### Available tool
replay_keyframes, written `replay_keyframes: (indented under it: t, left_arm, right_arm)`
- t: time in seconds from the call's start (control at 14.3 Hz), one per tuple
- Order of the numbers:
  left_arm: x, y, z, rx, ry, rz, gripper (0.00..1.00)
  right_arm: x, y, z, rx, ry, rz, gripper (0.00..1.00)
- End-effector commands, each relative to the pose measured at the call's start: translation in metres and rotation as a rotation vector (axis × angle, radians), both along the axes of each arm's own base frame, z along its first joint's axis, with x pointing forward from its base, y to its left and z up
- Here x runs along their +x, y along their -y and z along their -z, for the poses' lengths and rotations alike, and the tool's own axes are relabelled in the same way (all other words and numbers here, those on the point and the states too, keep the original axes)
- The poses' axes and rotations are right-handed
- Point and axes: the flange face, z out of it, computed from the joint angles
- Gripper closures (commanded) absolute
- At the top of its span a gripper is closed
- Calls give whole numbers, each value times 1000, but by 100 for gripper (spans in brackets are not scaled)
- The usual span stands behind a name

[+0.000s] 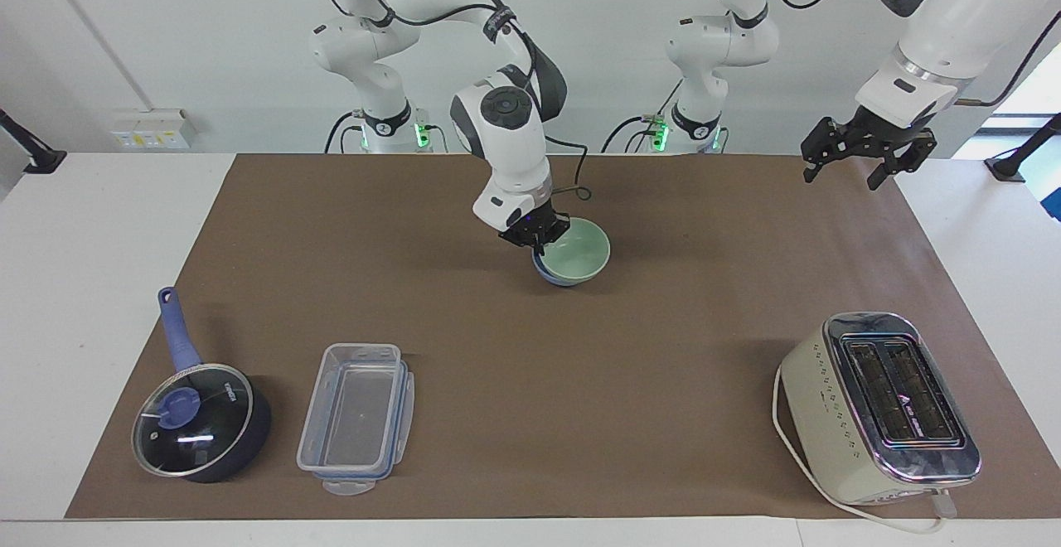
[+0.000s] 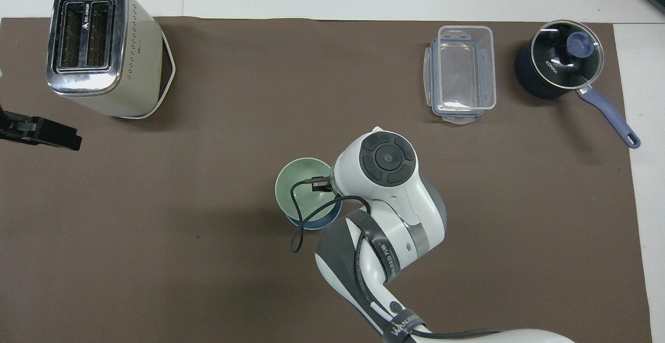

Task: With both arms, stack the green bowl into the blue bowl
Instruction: 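Lower the green bowl into the blue bowl with the right gripper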

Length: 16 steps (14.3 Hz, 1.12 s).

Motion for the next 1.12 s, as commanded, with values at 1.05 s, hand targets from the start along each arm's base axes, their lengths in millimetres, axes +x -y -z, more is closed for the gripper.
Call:
replay_keyframes:
  t: [1.05]
  left_arm:
    - [-5, -2, -4, 16, 4, 8, 0]
  right_arm:
    - [-17, 11, 9, -5, -13, -5, 92]
